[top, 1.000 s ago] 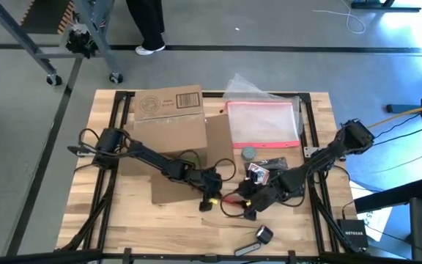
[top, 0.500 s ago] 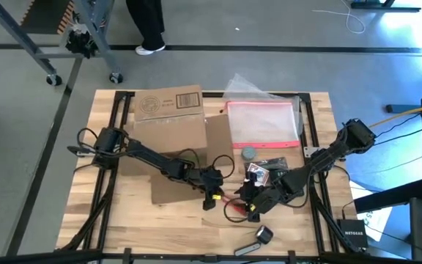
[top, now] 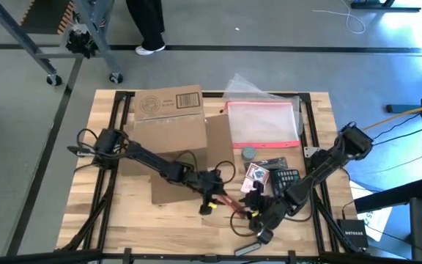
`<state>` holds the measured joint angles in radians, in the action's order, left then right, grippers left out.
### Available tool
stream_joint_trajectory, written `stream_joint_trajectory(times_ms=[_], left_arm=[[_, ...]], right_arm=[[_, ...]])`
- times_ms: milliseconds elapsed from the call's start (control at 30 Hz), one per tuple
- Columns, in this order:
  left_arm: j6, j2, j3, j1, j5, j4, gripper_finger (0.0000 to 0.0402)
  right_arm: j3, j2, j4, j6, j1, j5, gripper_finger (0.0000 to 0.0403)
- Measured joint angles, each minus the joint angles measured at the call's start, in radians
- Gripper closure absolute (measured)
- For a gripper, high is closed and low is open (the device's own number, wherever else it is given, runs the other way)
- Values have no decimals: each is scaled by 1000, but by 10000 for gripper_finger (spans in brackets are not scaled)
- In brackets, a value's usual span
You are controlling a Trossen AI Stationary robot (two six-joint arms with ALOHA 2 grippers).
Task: Unpack boxes
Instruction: Break down box until it is fully flat
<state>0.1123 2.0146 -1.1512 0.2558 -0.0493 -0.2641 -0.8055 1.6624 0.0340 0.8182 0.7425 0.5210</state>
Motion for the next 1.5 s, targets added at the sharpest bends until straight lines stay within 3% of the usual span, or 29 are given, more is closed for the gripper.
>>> stream_joint_trajectory(times_ms=[133, 333, 700, 1033, 1200, 1500], left_arm=[[-74, 14, 0, 0, 2, 1, 187], [-129, 36, -1, -1, 23, -11, 183], [-139, 106, -1, -2, 84, -20, 183], [55, 112, -3, 10, 86, -19, 182], [168, 112, -3, 11, 84, -23, 183], [195, 114, -2, 18, 84, -40, 182]], right_arm=[[0, 83, -94, 40, 6, 50, 206], [0, 173, -153, 106, 4, 172, 206], [0, 265, -221, 136, 4, 173, 205], [0, 267, -211, 15, 3, 176, 205], [2, 267, -223, 36, -5, 175, 203], [-2, 311, -236, 82, 4, 248, 130]])
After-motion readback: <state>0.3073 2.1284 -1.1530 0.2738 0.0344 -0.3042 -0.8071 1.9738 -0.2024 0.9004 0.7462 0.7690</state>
